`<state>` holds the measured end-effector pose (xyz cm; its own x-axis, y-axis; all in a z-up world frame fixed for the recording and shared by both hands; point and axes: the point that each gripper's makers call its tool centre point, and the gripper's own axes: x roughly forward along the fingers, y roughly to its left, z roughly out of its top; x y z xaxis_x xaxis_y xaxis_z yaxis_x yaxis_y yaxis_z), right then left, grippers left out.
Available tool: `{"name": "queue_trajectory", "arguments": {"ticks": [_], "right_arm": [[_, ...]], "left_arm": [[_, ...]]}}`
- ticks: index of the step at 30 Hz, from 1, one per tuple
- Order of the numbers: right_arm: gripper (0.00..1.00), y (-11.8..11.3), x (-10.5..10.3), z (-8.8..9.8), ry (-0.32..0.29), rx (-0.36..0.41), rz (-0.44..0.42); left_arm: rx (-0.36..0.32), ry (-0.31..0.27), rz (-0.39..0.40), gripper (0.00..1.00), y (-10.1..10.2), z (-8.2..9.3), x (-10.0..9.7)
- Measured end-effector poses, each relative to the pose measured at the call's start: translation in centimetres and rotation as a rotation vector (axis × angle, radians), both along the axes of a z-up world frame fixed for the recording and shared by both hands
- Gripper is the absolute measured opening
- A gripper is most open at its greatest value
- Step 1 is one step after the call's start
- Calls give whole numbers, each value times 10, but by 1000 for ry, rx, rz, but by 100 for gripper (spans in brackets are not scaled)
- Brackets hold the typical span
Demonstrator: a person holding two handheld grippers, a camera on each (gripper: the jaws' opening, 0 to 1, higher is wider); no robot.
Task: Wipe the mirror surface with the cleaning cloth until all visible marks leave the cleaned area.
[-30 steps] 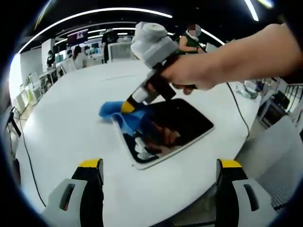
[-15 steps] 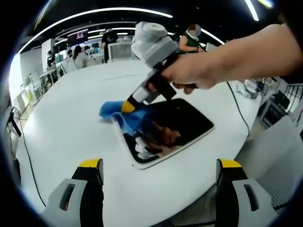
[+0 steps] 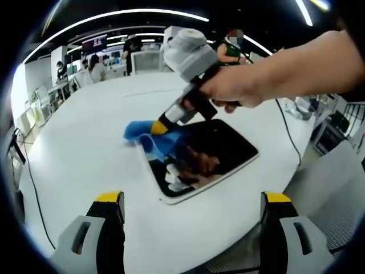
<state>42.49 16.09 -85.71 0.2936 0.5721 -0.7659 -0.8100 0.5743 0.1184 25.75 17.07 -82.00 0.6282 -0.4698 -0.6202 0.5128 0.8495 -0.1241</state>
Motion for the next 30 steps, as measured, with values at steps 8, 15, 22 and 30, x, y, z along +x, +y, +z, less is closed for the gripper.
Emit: {"name": "queue_trajectory", "arguments": {"ticks": [8, 15, 22, 30], "right_arm": [[3, -7, 1, -1, -11, -3, -2], [3, -14, 4, -3, -8, -4, -10], [3, -21, 1, 1, -6, -13, -16], [3, -24, -2, 3, -4, -16, -21]], "left_arm": [[2, 1, -4, 99, 0, -1, 1], [3, 1, -5, 99, -1, -1, 1], [3, -1, -6, 99, -2, 0, 1], [5, -3, -6, 99, -1, 0, 1]]}}
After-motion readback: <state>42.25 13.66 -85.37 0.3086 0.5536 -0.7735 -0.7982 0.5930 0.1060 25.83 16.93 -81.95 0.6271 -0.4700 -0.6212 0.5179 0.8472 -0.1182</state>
